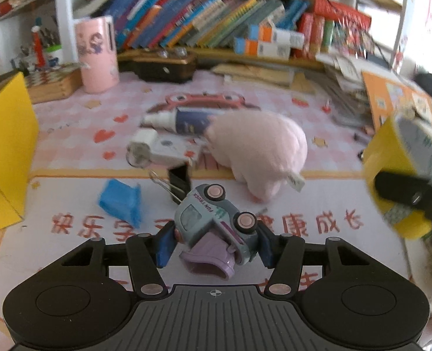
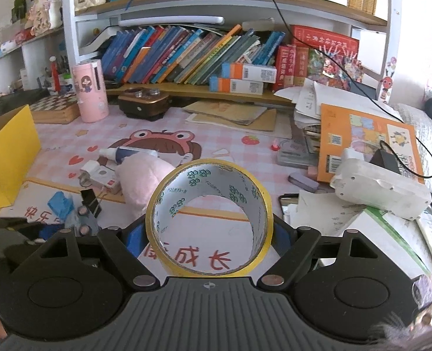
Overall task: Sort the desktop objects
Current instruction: 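Grasp the grey toy car with the left tool while the right tool lifts the tape roll, then carry the toy car in the left tool and tape roll in the right tool toward the yellow box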
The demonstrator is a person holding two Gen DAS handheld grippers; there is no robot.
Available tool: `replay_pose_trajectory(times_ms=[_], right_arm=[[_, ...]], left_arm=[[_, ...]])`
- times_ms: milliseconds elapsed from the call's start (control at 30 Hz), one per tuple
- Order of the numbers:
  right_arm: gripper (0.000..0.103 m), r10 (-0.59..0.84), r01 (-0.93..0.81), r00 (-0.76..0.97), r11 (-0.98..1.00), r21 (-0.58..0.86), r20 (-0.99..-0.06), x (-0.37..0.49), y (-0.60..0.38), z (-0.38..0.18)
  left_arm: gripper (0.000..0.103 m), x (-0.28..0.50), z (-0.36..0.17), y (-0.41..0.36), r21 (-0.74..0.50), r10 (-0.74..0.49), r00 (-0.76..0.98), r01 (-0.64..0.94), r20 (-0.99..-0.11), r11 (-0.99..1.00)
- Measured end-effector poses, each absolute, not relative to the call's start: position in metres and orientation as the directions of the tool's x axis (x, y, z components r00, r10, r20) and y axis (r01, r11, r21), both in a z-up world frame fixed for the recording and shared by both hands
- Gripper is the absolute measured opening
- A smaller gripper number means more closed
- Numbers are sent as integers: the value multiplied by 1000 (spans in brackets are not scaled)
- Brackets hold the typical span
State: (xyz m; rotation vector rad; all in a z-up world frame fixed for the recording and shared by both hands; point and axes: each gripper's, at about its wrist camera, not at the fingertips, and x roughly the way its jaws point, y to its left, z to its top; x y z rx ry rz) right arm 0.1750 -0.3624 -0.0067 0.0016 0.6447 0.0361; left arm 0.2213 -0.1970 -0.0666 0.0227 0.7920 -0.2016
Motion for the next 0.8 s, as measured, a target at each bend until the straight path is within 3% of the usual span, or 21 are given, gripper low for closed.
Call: replay_pose_trajectory(times_ms=[367, 800], right_arm=[[81, 148, -152, 776, 987, 46, -613, 172, -330, -6], [81, 278, -300, 719, 951, 76, -637, 138, -256, 1]], left_arm=[[55, 180, -13, -139, -110, -119, 792, 65, -599, 992], [55, 110, -9, -68, -144, -41, 801, -56, -597, 988]])
